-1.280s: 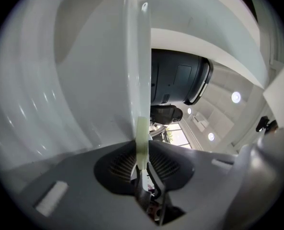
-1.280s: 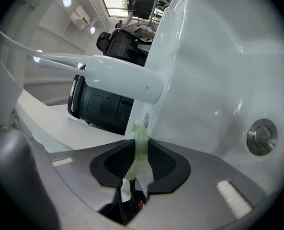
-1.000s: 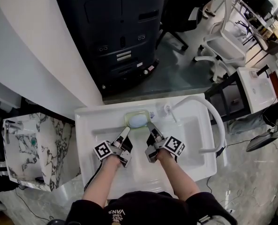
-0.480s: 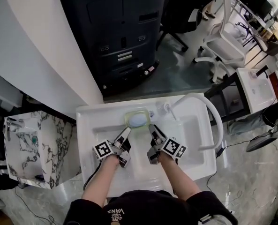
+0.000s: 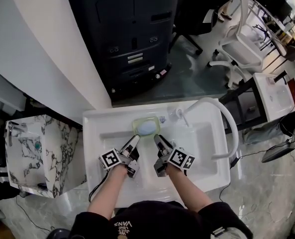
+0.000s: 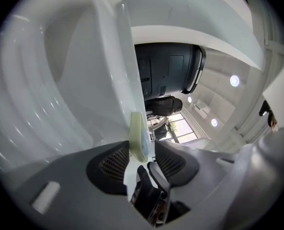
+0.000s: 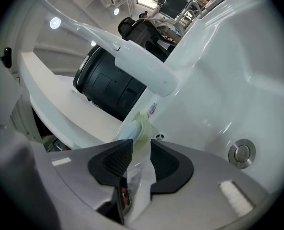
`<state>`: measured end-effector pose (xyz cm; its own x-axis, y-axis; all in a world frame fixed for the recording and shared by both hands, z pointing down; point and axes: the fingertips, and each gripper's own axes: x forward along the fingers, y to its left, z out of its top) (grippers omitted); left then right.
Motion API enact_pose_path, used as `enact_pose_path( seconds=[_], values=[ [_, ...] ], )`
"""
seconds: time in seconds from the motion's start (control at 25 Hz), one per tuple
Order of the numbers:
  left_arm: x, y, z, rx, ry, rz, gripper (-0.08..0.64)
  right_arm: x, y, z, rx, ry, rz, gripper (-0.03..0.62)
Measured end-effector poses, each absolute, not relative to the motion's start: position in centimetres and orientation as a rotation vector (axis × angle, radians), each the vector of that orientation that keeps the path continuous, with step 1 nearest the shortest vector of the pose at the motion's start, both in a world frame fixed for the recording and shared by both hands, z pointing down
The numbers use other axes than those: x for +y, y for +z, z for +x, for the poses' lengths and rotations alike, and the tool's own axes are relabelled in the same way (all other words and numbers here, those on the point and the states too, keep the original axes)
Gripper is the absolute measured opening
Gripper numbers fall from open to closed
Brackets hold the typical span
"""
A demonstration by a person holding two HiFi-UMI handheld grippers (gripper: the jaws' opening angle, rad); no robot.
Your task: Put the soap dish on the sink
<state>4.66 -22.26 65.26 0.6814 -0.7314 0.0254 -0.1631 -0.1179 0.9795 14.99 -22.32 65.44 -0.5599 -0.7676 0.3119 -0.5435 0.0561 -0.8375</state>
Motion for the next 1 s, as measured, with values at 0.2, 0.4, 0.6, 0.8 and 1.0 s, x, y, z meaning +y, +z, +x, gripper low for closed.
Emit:
enact_pose_path(
  seconds=[0.2,0.4,0.6,0.8,1.0],
  values=[
    [-22.4,65.3,4.4,-0.744,-0.581,1.64,0.176,-21.2,65.8,12.7,2.188,-1.538,-1.286,0.107],
    [-22.6,64.5,4.3,-0.734,-0.605,1.655,0.176,-21.3,66.7,12.8,2.221,-1.513,-1.334,0.044],
    [-22.5,64.6,4.3,-0.734,-0.605,1.64,0.176,-21.8,66.0,11.9,2.197,-1.522,-1.296,0.003],
    [-21.7,65.0,4.2,-0.728,-0.6,1.618,0.176,-22.5,65.6,11.3,2.156,-1.535,-1.27,0.003],
    [-21.2,64.8,3.7,-0.723,-0.608,1.617,0.176,-23.4,65.5,11.4,2.131,-1.529,-1.276,0.003]
  ],
)
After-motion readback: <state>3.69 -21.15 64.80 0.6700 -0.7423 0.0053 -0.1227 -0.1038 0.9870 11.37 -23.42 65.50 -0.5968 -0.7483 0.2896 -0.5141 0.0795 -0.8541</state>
